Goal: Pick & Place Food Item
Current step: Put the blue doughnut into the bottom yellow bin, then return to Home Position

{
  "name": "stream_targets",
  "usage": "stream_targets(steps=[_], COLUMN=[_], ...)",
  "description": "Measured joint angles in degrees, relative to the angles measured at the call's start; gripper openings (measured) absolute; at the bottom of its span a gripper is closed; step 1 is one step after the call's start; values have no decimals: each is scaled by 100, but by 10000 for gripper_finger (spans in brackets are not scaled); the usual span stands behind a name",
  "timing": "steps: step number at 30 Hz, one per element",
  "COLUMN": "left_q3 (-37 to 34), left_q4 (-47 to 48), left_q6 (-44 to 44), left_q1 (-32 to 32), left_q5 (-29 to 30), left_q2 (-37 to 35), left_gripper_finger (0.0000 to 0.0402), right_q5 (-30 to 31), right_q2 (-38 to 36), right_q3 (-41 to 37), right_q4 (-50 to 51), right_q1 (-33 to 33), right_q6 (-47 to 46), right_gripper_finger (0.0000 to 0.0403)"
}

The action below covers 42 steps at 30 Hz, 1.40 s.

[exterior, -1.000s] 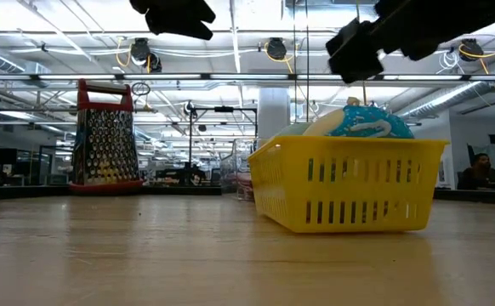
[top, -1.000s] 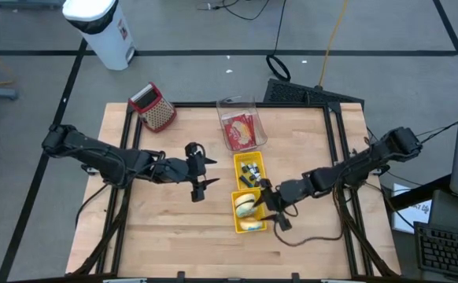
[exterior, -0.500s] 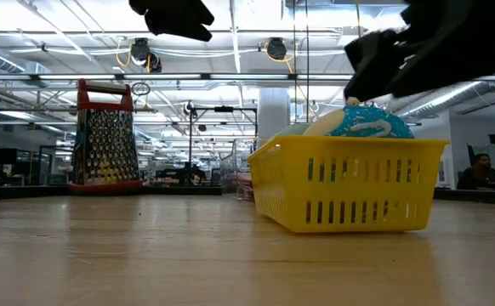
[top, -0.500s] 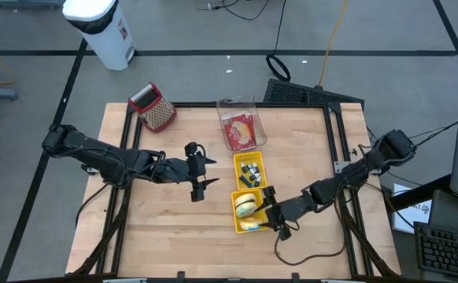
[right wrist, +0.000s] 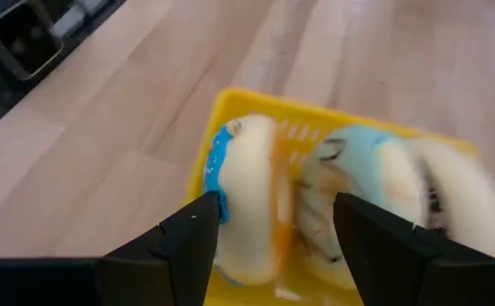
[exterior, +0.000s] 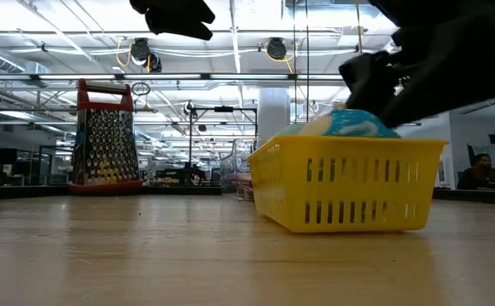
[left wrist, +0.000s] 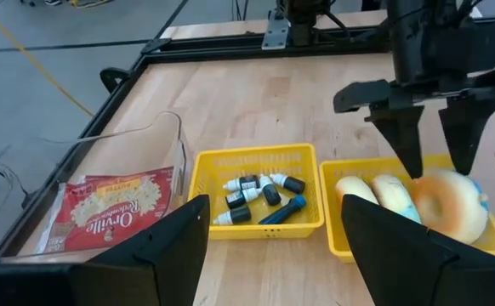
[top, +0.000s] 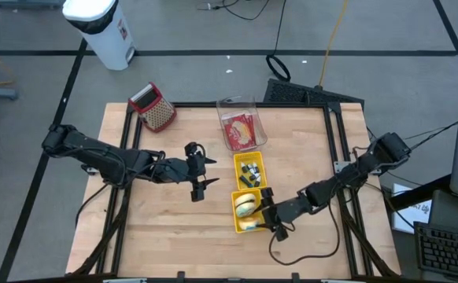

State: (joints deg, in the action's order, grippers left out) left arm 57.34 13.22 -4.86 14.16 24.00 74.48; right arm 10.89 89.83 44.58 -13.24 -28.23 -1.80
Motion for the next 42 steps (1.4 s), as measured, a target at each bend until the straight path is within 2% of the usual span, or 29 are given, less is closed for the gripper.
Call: stream_targets(steps=[7,13,17,21,25,28,33,36,38,42], left_q3=[3,4,7,7,9,11,13,-142,-418,-1218], left_q4=[0,0,0,16,246,443,1376,2136,2075,1542], left_q6=[40,46,10,-22,90,371,608,-106,-401,-284], left_q1=[1,0,2,2,121,346,657,744,777,855], left_q5=[1,1,-1,-1,-40,-92,-76,-118,-35,-37], left_q2=[0,0,-6,-253,-876,-1462,-2502,-2998,-3283,-3748], left_gripper_finger=[269,269,269,269,269,269,269,269,269,269], right_q5=[845,1235,1752,1913,1902,1912,1937,1925,1915,1919], right_q2=[-63,-295,-578,-1059,-1796,-2454,-3627,-4250,-4581,-5075], right_q3=[2,2,0,0,0,0,0,0,0,0], right_q4=[-86,75,472,681,884,1174,2169,3133,3727,4521], right_q1=[11,-35,-28,-48,-155,-264,-277,-256,-256,-256], right_q6=[484,739,697,272,-213,-179,-121,-557,-878,-1244], right_gripper_finger=[219,218,214,212,212,211,210,210,210,210])
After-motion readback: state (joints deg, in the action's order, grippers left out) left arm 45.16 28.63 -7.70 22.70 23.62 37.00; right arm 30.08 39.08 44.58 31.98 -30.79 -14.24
